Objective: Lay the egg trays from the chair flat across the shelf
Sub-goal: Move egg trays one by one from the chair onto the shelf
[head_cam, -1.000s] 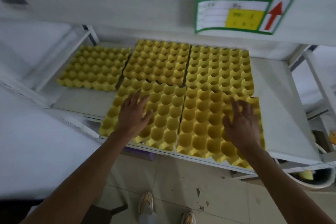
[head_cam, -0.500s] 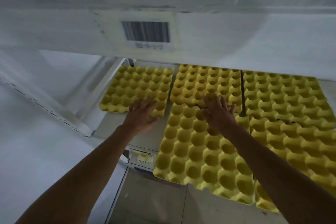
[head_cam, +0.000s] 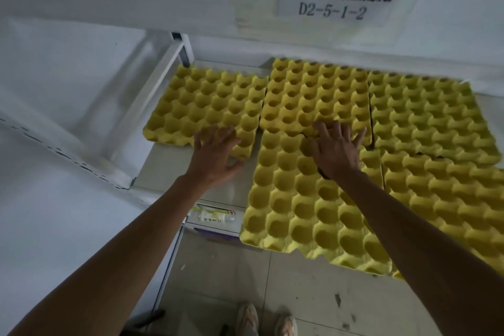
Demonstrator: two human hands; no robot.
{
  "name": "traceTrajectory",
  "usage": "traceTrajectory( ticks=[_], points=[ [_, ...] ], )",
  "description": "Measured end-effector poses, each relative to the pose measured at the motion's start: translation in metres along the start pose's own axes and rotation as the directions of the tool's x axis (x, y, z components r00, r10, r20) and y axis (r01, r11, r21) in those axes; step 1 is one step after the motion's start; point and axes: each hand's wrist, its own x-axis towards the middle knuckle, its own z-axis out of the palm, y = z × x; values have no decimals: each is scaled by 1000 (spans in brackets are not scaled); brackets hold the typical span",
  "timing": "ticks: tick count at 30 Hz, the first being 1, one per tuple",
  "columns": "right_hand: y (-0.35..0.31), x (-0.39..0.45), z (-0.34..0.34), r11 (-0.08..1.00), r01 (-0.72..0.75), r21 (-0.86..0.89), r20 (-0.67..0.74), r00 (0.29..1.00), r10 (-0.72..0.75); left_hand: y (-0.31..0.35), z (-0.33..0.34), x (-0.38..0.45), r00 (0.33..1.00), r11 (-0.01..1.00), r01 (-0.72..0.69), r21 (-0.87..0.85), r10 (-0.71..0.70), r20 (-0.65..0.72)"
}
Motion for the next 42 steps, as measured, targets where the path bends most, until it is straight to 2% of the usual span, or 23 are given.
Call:
traceTrajectory(
  ticks=[4, 12, 21, 29, 32, 35, 42],
  points=[
    [1, 0, 3, 998, 3, -64, -10, 1000, -4, 1, 3, 2, 1000, 1000, -8, -14, 8, -6],
    [1, 3, 7, 999, 31, -7, 77, 997, -31, 15, 6, -6, 999, 999, 7, -39, -9, -39],
    [-11, 11, -9, 997, -27, 67, 154, 988, 17, 12, 6, -1, 1000, 993, 13, -119, -15, -20],
    [-5, 14, -8, 991, -28, 133, 145, 989, 8, 9, 4, -8, 1000, 993, -4, -116, 3, -9],
    [3, 26, -12, 989, -39, 144, 225, 974, 5, 9, 1, -9, 1000, 993, -9, -114, 8, -10],
    [16, 30, -19, 995, 43, 92, 317, 946, -70, 12, -1, -9, 1000, 993, -5, -118, 3, -14],
    [-1, 21, -10, 994, -23, 111, 154, 988, 6, 14, -1, -9, 1000, 993, 4, -119, -6, -17]
  ],
)
